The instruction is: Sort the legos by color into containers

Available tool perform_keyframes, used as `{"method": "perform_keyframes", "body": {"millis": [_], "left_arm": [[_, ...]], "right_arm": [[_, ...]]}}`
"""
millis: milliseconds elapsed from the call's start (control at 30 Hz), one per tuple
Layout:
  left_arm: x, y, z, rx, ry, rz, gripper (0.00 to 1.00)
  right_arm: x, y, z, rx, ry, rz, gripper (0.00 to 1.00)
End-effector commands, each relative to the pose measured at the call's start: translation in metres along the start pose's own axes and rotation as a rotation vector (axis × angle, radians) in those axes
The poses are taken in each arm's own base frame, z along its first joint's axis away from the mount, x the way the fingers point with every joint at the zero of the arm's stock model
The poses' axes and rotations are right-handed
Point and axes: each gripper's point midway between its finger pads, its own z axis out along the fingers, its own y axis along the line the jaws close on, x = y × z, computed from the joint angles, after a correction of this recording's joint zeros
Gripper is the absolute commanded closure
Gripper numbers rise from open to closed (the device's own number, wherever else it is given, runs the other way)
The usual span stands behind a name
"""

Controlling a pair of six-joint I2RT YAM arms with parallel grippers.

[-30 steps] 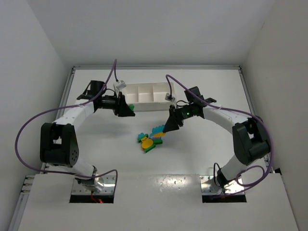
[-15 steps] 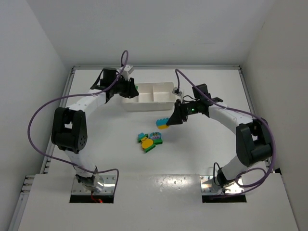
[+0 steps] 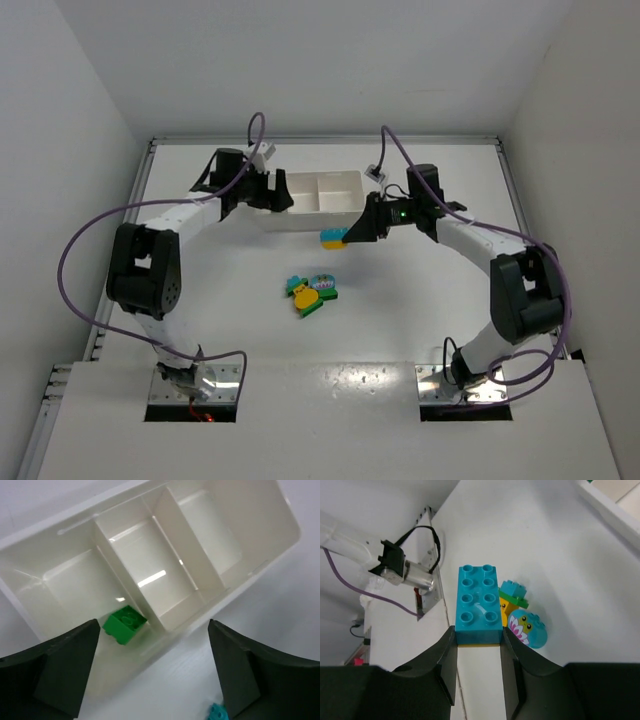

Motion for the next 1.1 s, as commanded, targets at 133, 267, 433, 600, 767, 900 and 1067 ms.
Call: {"method": "perform_keyframes", "body": {"millis": [133,267,433,600,767,900,1067], "left_arm": [[-0.032,-0.095,-0.067,0.532,-0.162,-0.022,0.09],[-0.017,-0.133,-0.088,0.672,-0.126,-0.034,0.13],[-0.01,-0.161,-0.106,0.79,-0.097,-0.034,0.18],[-0.009,-0.165,-0.112,0.815,-0.087,-0.029,0.18],[-0.019,-0.165,-0.117,0.815,-0.109,-0.034,0.18],[-0.028,-0.157,-0.119,0.799,-0.139,-0.031,0.18],[-0.039,-0.153,-0.116,0.798,-0.146,-0.017,0.17]], "right_arm": [[-0.036,0.018,0.002,-0.101,-0.113,0.051,1.0],[-0.053,0.019,0.004,-0.117,-0.173,0.09,1.0],[-0.07,0.02,0.005,-0.13,-0.236,0.15,1.0],[-0.077,0.019,0.006,-0.132,-0.255,0.145,1.0],[-0.072,0.023,0.008,-0.148,-0.232,0.127,1.0],[-0.061,0.034,0.012,-0.179,-0.179,0.08,1.0],[-0.049,0.046,0.017,-0.197,-0.13,0.029,1.0]]}}
